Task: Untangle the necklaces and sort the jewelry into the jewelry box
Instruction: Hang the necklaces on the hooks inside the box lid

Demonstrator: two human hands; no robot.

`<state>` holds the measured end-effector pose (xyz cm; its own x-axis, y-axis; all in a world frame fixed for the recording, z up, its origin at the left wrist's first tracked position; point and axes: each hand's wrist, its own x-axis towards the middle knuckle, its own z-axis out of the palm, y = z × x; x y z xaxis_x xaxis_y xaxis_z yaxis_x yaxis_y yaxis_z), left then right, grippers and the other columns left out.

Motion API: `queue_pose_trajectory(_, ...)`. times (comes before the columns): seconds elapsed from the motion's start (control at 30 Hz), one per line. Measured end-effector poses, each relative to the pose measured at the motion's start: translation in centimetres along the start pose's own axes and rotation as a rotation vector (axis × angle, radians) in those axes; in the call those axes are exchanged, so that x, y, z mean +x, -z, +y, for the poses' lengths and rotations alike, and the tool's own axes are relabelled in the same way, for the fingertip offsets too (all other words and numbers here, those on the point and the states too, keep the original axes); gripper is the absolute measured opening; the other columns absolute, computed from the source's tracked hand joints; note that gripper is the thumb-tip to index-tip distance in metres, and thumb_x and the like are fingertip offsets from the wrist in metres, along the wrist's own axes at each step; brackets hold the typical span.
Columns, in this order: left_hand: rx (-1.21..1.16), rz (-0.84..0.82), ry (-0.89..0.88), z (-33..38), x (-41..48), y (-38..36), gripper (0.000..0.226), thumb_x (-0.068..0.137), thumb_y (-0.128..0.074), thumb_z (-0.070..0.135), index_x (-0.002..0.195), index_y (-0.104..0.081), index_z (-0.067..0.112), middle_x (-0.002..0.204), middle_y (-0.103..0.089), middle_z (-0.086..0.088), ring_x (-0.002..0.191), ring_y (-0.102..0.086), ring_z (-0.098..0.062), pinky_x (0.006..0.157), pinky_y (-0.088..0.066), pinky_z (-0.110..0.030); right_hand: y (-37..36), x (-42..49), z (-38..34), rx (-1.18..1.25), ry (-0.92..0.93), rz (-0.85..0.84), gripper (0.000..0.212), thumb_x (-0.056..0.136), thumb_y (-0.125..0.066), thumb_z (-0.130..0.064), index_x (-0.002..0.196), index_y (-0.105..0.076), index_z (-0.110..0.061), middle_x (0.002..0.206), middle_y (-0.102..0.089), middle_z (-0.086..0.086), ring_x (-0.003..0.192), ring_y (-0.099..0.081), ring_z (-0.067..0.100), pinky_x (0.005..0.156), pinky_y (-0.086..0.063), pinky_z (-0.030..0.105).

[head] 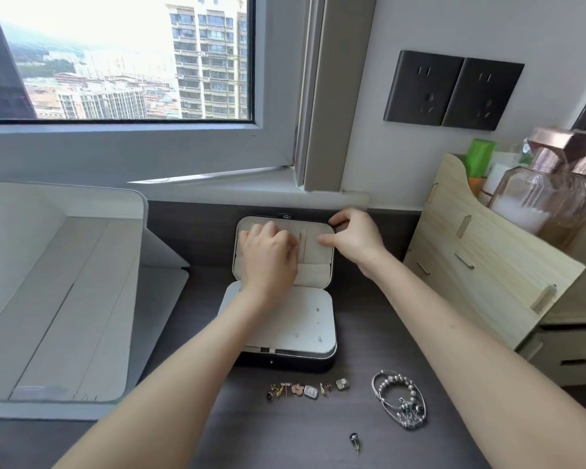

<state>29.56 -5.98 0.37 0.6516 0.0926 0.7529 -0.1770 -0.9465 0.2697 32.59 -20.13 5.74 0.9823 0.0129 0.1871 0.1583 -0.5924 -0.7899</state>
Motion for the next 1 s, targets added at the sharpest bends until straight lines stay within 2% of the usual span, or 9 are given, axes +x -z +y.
queue_pose_trajectory(0.13,0.009,-0.062,-0.128,-0.8,-1.1,0.0,0.005,0.066,-0.062,0.017,0.065,-0.066,0.019,0.067,-0.056,-0.001,0.064,-0.053,-0.029,0.064,-0.029,-0.032,-0.4,-2.2,0.9,-0.412,0.312,0.230,0.032,0.078,-0.073,-0.023,0.106,-0.061,-0.014,0.103,-0.062,0.003,0.094,-0.058,0.024,0.073,-0.040,0.029)
queue_pose_trajectory(0.2,0.028,-0.109,-0.115,-0.6,-1.6,-0.2,0.004,0.065,-0.061,0.021,0.067,-0.065,0.020,0.069,-0.056,-0.001,0.067,-0.053,-0.029,0.065,-0.026,-0.031,-0.9,-2.7,1.5,-0.646,0.607,0.437,0.021,0.071,-0.076,-0.012,0.089,-0.065,-0.010,0.088,-0.062,0.007,0.079,-0.057,0.028,0.063,-0.043,0.031)
queue_pose_trajectory(0.27,0.057,-0.133,-0.109,-0.3,-1.8,-0.3,0.007,0.064,-0.062,0.023,0.067,-0.064,0.018,0.070,-0.056,-0.002,0.069,-0.054,-0.029,0.066,-0.020,-0.031,-1.4,-3.1,1.8,-0.697,0.766,0.464,0.013,0.069,-0.075,-0.006,0.076,-0.065,-0.009,0.075,-0.061,0.006,0.068,-0.055,0.026,0.053,-0.044,0.030)
queue_pose_trajectory(0.33,0.063,-0.143,-0.110,-0.2,-1.8,-0.3,0.006,0.063,-0.067,0.020,0.066,-0.063,0.017,0.071,-0.056,-0.002,0.071,-0.054,-0.030,0.064,-0.013,-0.031,-1.7,-3.3,1.8,-0.703,0.728,0.329,0.005,0.080,-0.069,-0.012,0.076,-0.067,-0.008,0.072,-0.064,0.006,0.068,-0.055,0.025,0.051,-0.039,0.027)
queue_pose_trajectory(0.43,0.053,-0.166,-0.135,-0.3,-1.9,-0.3,0.014,0.057,-0.073,0.014,0.063,-0.060,0.018,0.070,-0.056,-0.001,0.070,-0.055,-0.029,0.063,-0.013,-0.030,-1.8,-3.0,1.3,-0.773,0.519,0.112,0.023,0.095,-0.049,-0.024,0.095,-0.068,-0.011,0.088,-0.069,0.007,0.084,-0.060,0.027,0.064,-0.043,0.031)
queue_pose_trajectory(0.6,0.024,-0.138,-0.155,-0.1,-2.0,-0.2,0.007,0.052,-0.061,0.019,0.058,-0.058,0.020,0.068,-0.054,0.001,0.066,-0.053,-0.027,0.063,-0.018,-0.031,-2.0,-2.1,-0.4,-0.912,0.400,-0.043,0.018,0.085,-0.057,-0.008,0.095,-0.069,-0.016,0.096,-0.069,0.005,0.088,-0.063,0.029,0.063,-0.041,0.028)
queue_pose_trajectory(0.77,-0.003,-0.135,-0.165,-0.1,-2.0,-0.3,0.008,0.047,-0.060,0.018,0.054,-0.057,0.020,0.064,-0.053,0.002,0.063,-0.052,-0.027,0.062,-0.016,-0.032,-1.8,-2.0,-2.5,-1.068,0.422,-0.202,0.022,0.088,-0.055,-0.009,0.104,-0.066,-0.016,0.109,-0.063,0.006,0.100,-0.060,0.029,0.068,-0.037,0.028)
queue_pose_trajectory(0.9,-0.028,-0.144,-0.144,0.0,-2.0,-0.2,0.005,0.048,-0.059,0.018,0.052,-0.059,0.021,0.061,-0.051,0.003,0.062,-0.052,-0.026,0.060,-0.013,-0.033,-2.3,-2.2,-4.0,-1.202,0.455,-0.276,0.008,0.090,-0.052,-0.015,0.094,-0.059,-0.016,0.111,-0.062,0.005,0.101,-0.060,0.026,0.068,-0.033,0.028)
queue_pose_trajectory(1.0,-0.044,-0.147,-0.131,0.0,-2.0,0.0,0.002,0.050,-0.057,0.018,0.050,-0.055,0.019,0.059,-0.051,0.002,0.062,-0.051,-0.028,0.060,-0.007,-0.031,-2.7,-2.4,-4.5,-1.258,0.463,-0.326,0.013,0.090,-0.050,-0.015,0.101,-0.058,-0.015,0.113,-0.061,0.005,0.103,-0.059,0.026,0.069,-0.034,0.028)
